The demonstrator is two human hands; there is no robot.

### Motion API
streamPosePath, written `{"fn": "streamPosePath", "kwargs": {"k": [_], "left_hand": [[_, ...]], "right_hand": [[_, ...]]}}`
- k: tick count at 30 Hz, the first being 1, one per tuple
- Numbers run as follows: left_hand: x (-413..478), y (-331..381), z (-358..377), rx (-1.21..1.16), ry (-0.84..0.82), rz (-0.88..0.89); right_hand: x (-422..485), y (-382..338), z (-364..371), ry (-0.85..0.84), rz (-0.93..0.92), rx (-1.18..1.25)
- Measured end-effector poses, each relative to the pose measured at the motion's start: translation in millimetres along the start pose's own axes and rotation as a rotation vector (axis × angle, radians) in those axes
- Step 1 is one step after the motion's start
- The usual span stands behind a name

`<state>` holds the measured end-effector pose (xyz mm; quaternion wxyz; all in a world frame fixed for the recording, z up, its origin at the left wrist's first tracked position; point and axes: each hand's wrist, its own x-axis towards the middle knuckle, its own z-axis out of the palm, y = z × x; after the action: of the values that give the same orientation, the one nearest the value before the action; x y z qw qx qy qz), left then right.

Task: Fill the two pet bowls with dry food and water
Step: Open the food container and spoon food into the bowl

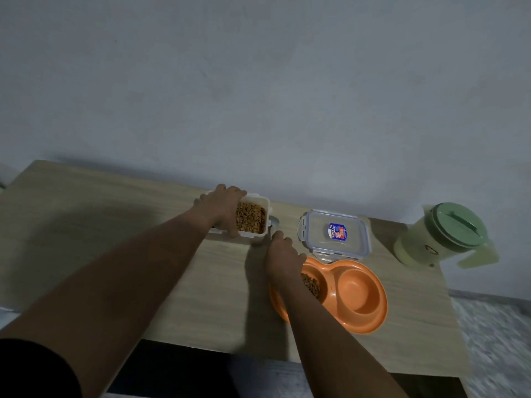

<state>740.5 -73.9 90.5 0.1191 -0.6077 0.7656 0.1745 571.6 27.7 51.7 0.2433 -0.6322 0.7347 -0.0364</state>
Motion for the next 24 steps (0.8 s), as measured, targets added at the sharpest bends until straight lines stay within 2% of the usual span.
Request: {"fn": "streamPosePath", "kwargs": {"k": [11,16,20,24], "left_hand": [[-0.4,2.8,-1.6,0.0,-0.007,-0.014],[-1.8,4.5,-3.0,0.001,-0.035,-0.016],[2.3,-2.6,6.0,-0.025,-0.021,-0.052],[-13.5,12.7,2.7,0.053,0.01,-0.001]], "right_hand": [[-0.4,1.2,6.5,-0.045,-0.067,-0.063],[5.9,10.7,11.1,-0.044,-0.096,-0.178],[4.6,14.7,8.8,-0.037,-0.1,-0.129],[-4.0,28.9,-5.0,0.028,-0.087,-0.031]]}}
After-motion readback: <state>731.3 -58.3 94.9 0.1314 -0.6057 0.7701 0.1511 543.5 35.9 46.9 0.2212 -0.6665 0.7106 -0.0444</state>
